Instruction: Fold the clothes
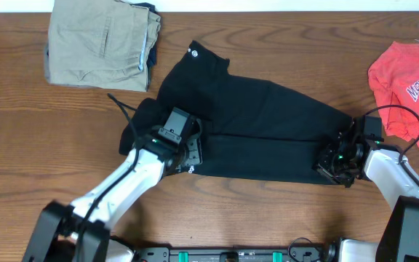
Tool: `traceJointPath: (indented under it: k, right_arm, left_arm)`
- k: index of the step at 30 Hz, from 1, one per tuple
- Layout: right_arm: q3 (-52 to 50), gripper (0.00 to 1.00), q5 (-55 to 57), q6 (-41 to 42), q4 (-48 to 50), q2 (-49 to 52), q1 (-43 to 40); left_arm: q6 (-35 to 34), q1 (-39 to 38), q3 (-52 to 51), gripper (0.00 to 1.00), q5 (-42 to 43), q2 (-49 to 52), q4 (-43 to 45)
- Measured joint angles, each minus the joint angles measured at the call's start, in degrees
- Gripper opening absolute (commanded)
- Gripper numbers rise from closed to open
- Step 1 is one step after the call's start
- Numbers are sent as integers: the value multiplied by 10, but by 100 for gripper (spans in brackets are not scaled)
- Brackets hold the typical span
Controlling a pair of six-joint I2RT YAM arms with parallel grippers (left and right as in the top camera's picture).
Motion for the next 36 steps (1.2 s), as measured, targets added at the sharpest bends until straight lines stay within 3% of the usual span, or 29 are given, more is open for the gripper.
traceJointPath:
  k: [12, 23, 36]
  right_arm:
    - [-23, 2, 0, 21, 29, -12, 5]
    - [-39, 1, -2, 93, 36, -24, 0]
    - [-46, 1, -8, 129, -64, -42, -67]
  left_arm:
    - [7, 68, 13, 62, 68, 71, 5]
    - [7, 115, 28, 62, 88, 79, -68]
    - [-3, 99, -1, 61, 69, 28, -229]
